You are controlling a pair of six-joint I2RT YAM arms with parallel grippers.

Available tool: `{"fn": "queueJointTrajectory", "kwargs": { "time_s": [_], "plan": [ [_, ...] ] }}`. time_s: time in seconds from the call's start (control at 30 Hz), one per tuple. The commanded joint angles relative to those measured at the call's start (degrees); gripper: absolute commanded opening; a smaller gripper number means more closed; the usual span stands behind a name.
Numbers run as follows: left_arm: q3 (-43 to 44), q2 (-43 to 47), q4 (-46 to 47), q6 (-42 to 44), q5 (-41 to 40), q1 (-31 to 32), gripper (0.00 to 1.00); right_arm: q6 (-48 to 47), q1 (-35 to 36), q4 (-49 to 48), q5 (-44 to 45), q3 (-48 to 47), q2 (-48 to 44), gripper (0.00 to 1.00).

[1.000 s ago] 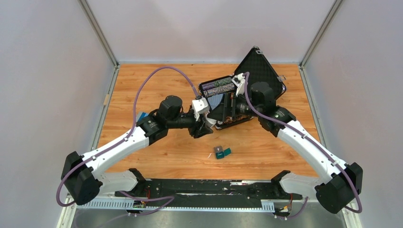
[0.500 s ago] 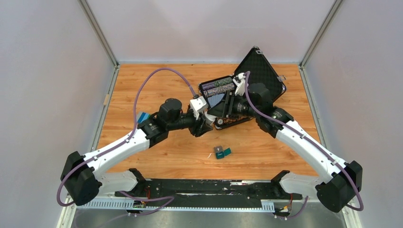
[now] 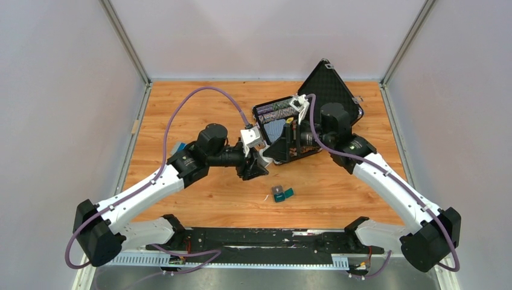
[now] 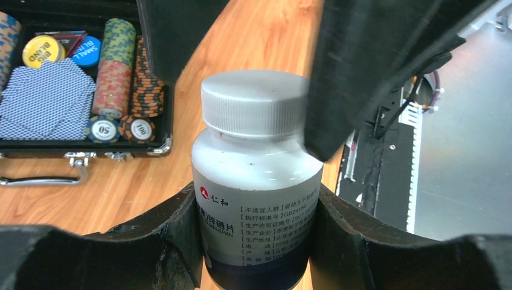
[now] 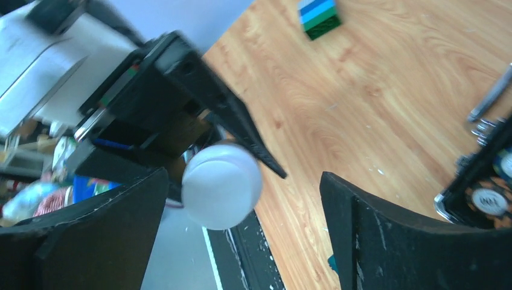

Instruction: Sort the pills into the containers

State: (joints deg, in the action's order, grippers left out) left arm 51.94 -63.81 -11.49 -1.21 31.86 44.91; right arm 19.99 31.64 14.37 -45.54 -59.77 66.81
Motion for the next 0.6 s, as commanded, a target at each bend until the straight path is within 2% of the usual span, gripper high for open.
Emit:
{"fn": "queueJointTrajectory", "kwargs": {
  "time_s": [0.0,0.1,0.17,0.3,0.33,0.47,0.5,0.57],
  "plan": [
    [2.6,0.9,-0.8,3.4,-3.7,-0.3,0.00,11.2,0.1,3.8,16.9,-3.7,-1.5,1.00],
    [2.4,0.4,-0.4,3.5,-8.3,-0.4,0.00,19.0,3.1,4.7,23.9,-2.6,-2.9,0.99],
    [2.1,0.2,0.5,3.1,-10.2,-0.3,0.00,24.1,6.0,5.9,28.8,-2.5,-3.0,0.94],
    [1.3,0.3,2.5,1.7,-12.0,-0.4,0.00,28.7,9.0,7.9,33.3,-3.3,-1.0,0.87],
    [1.1,0.4,2.9,1.6,-12.2,-0.3,0.00,29.5,9.3,8.1,33.6,-3.3,-0.7,0.83],
    [0.7,0.5,3.8,0.1,-12.9,-0.3,0.00,31.6,9.6,8.2,33.6,-3.2,-1.0,0.56],
    [0.7,0.5,3.7,0.0,-12.8,-0.3,0.00,31.3,9.6,8.2,33.6,-3.2,-1.3,0.53],
    [0.8,0.5,3.2,0.0,-12.1,-0.4,0.00,30.0,9.7,8.2,33.7,-3.3,-1.9,0.52]
  ]
}}
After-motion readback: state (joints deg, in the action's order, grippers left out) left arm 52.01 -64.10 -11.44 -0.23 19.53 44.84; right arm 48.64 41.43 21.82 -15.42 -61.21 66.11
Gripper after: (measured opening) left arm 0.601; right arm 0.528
